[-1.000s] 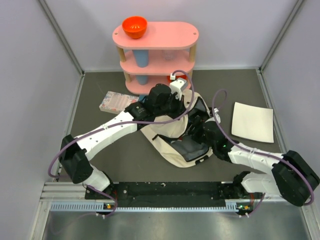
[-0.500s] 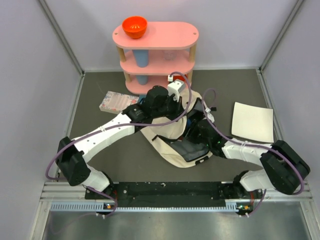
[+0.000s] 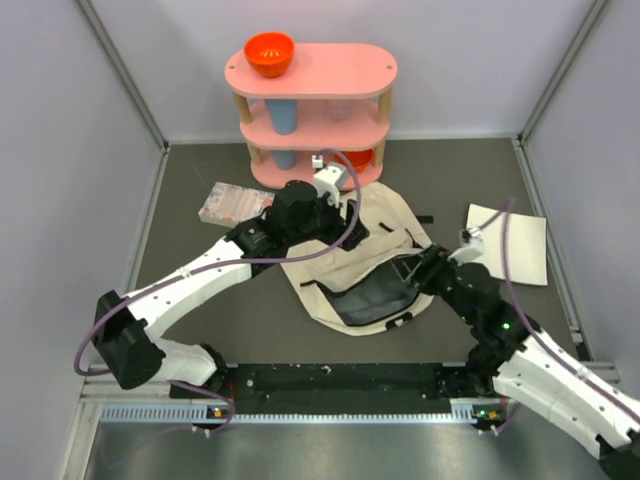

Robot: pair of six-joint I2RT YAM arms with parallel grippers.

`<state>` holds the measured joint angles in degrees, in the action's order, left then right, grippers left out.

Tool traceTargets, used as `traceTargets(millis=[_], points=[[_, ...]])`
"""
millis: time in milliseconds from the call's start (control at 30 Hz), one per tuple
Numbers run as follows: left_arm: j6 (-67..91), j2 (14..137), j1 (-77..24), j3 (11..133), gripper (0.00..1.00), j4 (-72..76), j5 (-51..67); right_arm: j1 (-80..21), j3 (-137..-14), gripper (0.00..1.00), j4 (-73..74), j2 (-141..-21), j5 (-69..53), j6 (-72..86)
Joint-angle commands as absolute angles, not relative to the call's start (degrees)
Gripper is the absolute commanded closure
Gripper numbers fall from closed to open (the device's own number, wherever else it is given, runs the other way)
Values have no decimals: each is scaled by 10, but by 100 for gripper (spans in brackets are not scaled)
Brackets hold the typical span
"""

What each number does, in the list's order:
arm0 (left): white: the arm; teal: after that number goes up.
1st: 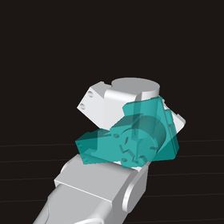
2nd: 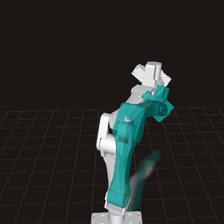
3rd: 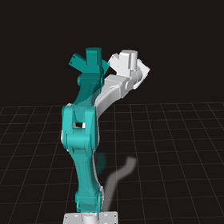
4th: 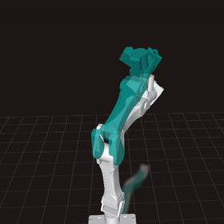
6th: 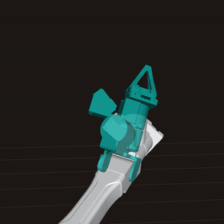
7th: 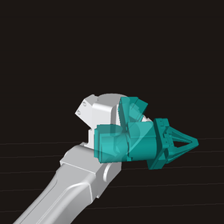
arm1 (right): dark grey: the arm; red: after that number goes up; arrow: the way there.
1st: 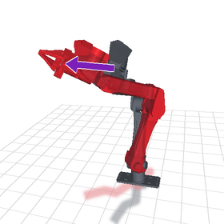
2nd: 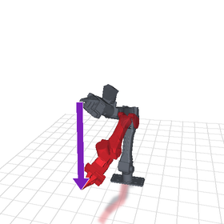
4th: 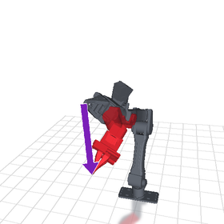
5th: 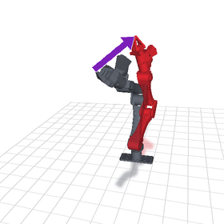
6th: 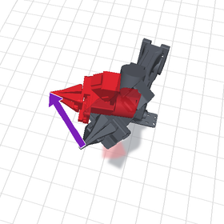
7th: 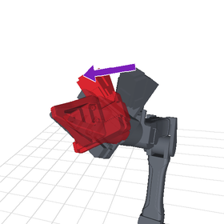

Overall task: Pack the student bag
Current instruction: Place the book in the student bag, then move the book to the center of the board.

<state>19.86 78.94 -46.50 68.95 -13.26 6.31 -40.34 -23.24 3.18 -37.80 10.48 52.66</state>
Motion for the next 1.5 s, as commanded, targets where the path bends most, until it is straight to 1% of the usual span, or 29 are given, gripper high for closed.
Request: traceTargets(millis=[0,100,167,200,300,333,400,433,500,567,633,667,800,867,900,933,1000,1033,1067,1100,1167,1200,1367,1467], points=[[217,716,-445,656,20,-103,5,-402,-236,32,220,-192,229,511],[216,687,-416,639,7,-119,-44,-402,-257,30,222,-130,262,494],[215,679,-383,637,3,-135,-60,-402,-279,30,219,-143,264,482],[214,675,-372,638,1,-153,-76,-402,-303,29,206,-181,261,476],[210,671,-320,642,1,-177,-89,-402,-355,27,176,-265,208,445],[209,669,-288,641,1,-181,-81,-403,-370,26,159,-335,187,433],[214,669,-249,635,1,-183,-65,-402,-418,25,141,-404,115,422],[218,670,-204,631,1,-181,-36,-402,-434,24,127,-477,89,418],[220,679,-144,632,1,-174,-11,-403,-479,23,111,-540,24,417],[197,691,-117,649,1,-182,-15,-403,-500,23,40,-614,-34,415],[185,714,-85,668,1,-185,-38,-405,-513,22,-12,-660,-54,425],[187,724,-72,673,1,-176,-33,-406,-533,22,-39,-712,-72,431],[179,798,-9,701,1,-174,-4,-417,-612,22,-60,-843,-103,454],[173,823,-4,709,1,-167,-11,-425,-655,22,-63,-886,-112,465],[164,851,15,710,1,-150,-13,-428,-666,21,-76,-928,-114,469],[151,867,16,708,1,-136,-22,-432,-678,19,-83,-944,-111,484],[132,924,23,721,1,-145,-58,-445,-698,16,-132,-991,-87,492],[135,941,27,747,1,-157,-61,-450,-714,16,-128,-1015,-81,493],[134,957,32,757,1,-165,-63,-456,-768,15,-105,-1037,-70,495],[132,976,40,760,1,-153,-70,-461,-800,15,-85,-1086,-70,494],[124,1010,53,777,1,-150,-59,-468,-880,14,-48,-1130,-73,489],[124,1022,65,796,1,-155,-54,-469,-902,14,-40,-1172,-67,497],[105,1063,97,813,1,-129,-3,-473,-988,14,-38,-1254,-32,515],[108,1091,123,828,1,-127,58,-472,-1054,14,-12,-1308,-24,516]])
